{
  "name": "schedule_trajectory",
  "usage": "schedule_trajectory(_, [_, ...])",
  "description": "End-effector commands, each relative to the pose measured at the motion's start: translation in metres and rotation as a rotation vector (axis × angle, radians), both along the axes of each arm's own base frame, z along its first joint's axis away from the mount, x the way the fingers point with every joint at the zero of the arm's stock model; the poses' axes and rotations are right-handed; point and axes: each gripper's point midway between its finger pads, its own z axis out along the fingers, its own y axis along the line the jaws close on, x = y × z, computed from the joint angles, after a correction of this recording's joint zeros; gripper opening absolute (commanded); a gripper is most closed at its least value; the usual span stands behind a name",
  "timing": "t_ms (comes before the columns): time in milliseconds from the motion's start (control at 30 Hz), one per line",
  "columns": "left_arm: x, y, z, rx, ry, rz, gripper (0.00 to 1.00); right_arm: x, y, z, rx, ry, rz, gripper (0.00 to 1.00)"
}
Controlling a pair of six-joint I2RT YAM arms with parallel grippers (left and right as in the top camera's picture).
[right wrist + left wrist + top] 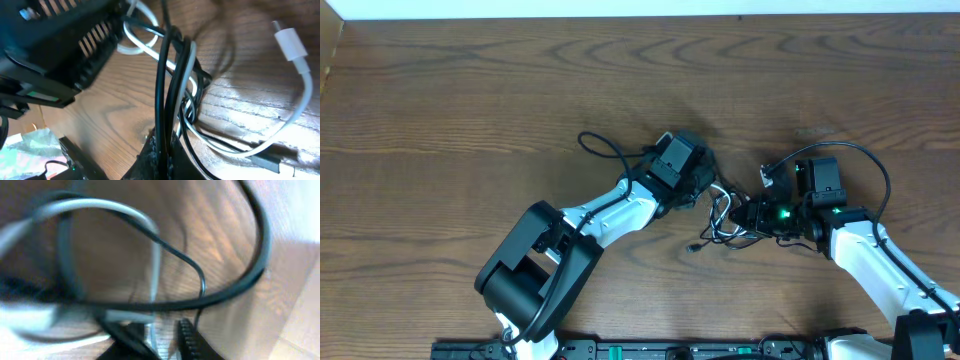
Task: Untangle cables
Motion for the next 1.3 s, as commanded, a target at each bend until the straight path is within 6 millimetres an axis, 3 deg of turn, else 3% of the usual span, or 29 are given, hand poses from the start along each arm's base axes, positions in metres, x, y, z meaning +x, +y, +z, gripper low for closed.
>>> schedule_trajectory(0, [0.007, 0.007, 0.002, 0.052, -0.066, -0.051, 0.08, -0.001, 0.0, 0.003, 0.004, -0.003, -0.004, 0.01])
schedule_trajectory(200, [0.02, 0.031, 0.02, 0.081, -0.118, -0.094, 0.07, -0.004, -0.016, -0.011, -0.098, 0.034, -0.047, 0.01])
schedule_trajectory(367, [0.029, 0.071, 0.061, 0.141, -0.207, -0.118, 0.07, -0.016, -0.058, -0.037, -0.336, 0.142, -0.188, 0.01])
schedule_trajectory(533, [0.015, 0.123, 0.093, 0.21, -0.193, -0.095, 0.07, -0.028, -0.099, -0.049, -0.552, 0.215, -0.335, 0.01])
schedule_trajectory(767, [0.011, 0.175, 0.109, 0.242, -0.161, -0.001, 0.07, -0.027, -0.107, -0.05, -0.574, 0.219, -0.374, 0.01])
schedule_trajectory(933, [0.02, 0.203, 0.118, 0.263, -0.191, 0.054, 0.08, -0.027, -0.111, -0.05, -0.573, 0.229, -0.392, 0.01])
schedule_trajectory(1267, [0.04, 0.281, 0.124, 0.284, -0.197, 0.258, 0.07, -0.029, -0.114, -0.05, -0.575, 0.243, -0.4, 0.01])
